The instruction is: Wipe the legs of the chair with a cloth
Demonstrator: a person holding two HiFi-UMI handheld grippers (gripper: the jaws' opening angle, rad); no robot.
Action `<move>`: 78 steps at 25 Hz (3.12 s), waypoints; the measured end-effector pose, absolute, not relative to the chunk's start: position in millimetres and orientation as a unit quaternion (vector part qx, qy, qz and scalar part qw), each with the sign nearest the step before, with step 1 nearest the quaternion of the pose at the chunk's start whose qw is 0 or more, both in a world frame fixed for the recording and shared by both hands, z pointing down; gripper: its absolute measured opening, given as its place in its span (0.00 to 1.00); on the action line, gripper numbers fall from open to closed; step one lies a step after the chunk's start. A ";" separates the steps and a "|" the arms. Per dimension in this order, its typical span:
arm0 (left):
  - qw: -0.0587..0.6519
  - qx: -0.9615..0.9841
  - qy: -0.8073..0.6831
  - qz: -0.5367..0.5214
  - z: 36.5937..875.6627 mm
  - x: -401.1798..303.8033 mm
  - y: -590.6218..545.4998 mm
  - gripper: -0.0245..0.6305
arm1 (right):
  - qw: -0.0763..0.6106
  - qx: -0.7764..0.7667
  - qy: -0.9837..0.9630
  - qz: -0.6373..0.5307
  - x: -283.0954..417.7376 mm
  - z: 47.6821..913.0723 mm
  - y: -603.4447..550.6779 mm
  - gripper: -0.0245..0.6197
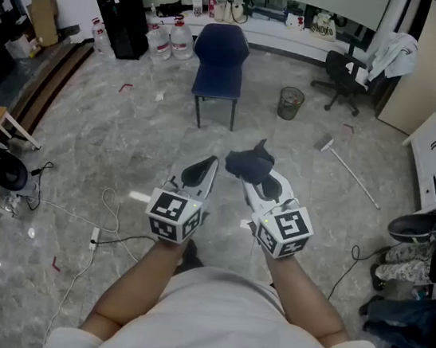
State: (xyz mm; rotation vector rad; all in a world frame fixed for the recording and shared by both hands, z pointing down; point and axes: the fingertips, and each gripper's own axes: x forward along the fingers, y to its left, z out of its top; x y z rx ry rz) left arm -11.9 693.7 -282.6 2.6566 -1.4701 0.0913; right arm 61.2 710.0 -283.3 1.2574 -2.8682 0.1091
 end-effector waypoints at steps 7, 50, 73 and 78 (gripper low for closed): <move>0.052 0.874 -0.483 0.028 -280.4 -12.4 691.8 0.04 | 0.004 0.402 -0.915 0.033 61.4 -282.7 708.0 0.19; 0.131 0.883 -0.450 0.016 -180.5 -128.8 229.7 0.04 | 0.026 0.432 -0.897 0.090 -37.0 -174.5 239.1 0.20; 0.178 0.868 -0.460 0.056 28.3 -54.3 -218.9 0.04 | 0.142 0.397 -0.902 0.091 43.2 25.7 -208.0 0.20; 0.191 0.869 -0.451 0.066 152.4 -45.5 -268.4 0.04 | 0.175 0.393 -0.897 0.103 49.1 150.3 -235.4 0.20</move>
